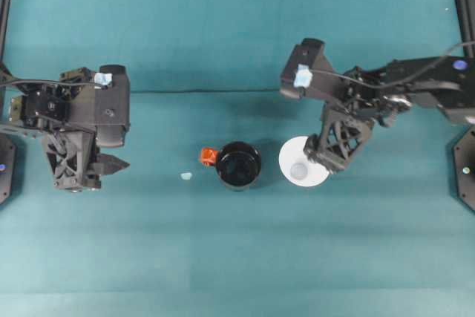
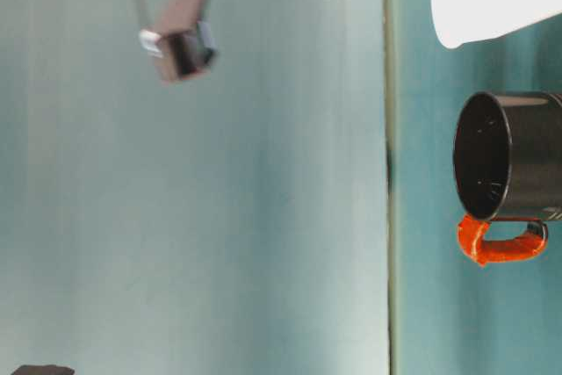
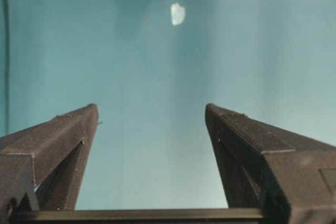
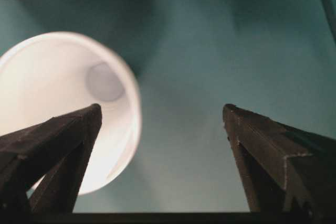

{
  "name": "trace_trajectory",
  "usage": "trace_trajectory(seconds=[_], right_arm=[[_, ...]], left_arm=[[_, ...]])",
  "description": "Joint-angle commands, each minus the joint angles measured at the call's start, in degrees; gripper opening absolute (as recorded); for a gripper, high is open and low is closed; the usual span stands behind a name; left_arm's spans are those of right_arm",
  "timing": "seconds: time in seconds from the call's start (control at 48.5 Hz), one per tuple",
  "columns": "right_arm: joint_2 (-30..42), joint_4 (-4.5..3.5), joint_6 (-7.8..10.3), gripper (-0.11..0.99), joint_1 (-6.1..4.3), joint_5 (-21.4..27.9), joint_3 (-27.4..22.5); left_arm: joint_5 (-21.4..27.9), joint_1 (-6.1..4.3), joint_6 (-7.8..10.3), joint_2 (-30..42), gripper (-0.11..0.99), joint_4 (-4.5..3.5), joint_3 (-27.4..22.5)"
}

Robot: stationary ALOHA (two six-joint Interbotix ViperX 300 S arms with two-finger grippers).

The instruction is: Put the paper cup into the moved red handle cup holder.

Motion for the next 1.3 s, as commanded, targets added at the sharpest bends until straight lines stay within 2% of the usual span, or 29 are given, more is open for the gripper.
trace_trajectory(seconds=[0.0, 0.165, 0.248, 0.371, 0.474, 0.743, 0.784, 0.846, 0.99, 1.073, 1.176, 1.279], right_arm=[[0.5, 0.18, 0.79, 0.87, 0.0, -0.4, -1.7], [1.9, 0.18, 0.79, 0.87, 0.09, -0.6, -2.0], [2.8, 0.53, 0.79, 0.87, 0.18, -1.1, -1.8], [4.6, 1.32, 0.79, 0.87, 0.53, -1.6, -1.6], [6.2, 1.41, 0.88, 0.87, 0.97, -1.6, -1.7], [7.4, 1.41, 0.88, 0.83, 1.05, -1.7, -2.2], [7.4, 1.41, 0.88, 0.79, 1.05, -1.6, -2.2], [7.4, 1.41, 0.88, 0.68, 1.05, -1.5, -2.4], [7.6, 1.58, 0.79, 0.27, 1.58, -1.1, -3.1], [7.9, 1.58, 0.79, 0.09, 2.2, -1.4, -3.6], [8.1, 1.58, 0.7, -0.05, 2.64, -1.6, -4.0], [8.1, 1.58, 0.7, -0.1, 2.72, -1.6, -4.1]], left_arm=[[-0.6, 0.09, 0.0, -0.7, 0.85, 0.09, -0.5], [-0.8, 0.09, 0.0, -0.7, 0.85, 0.0, -0.3], [-0.8, 0.26, 0.09, -0.8, 0.85, 0.0, 0.1], [-0.8, 1.05, 0.09, -1.2, 0.85, 0.0, 0.4], [-1.0, 1.32, 0.18, -1.3, 0.85, 0.0, 0.4], [-2.0, 1.32, 0.18, -1.3, 0.85, 0.0, 0.5], [-2.0, 1.32, 0.26, -1.3, 0.85, 0.0, 0.5], [-2.0, 1.32, 0.26, -1.3, 0.85, 0.0, 0.5], [-2.0, 1.32, 0.26, -1.3, 0.85, 0.0, 0.5], [-2.0, 1.32, 0.26, -1.3, 0.85, 0.0, 0.5], [-2.1, 1.41, 0.18, -1.3, 0.85, 0.0, 0.5], [-2.1, 1.41, 0.18, -1.3, 0.85, 0.0, 0.5]])
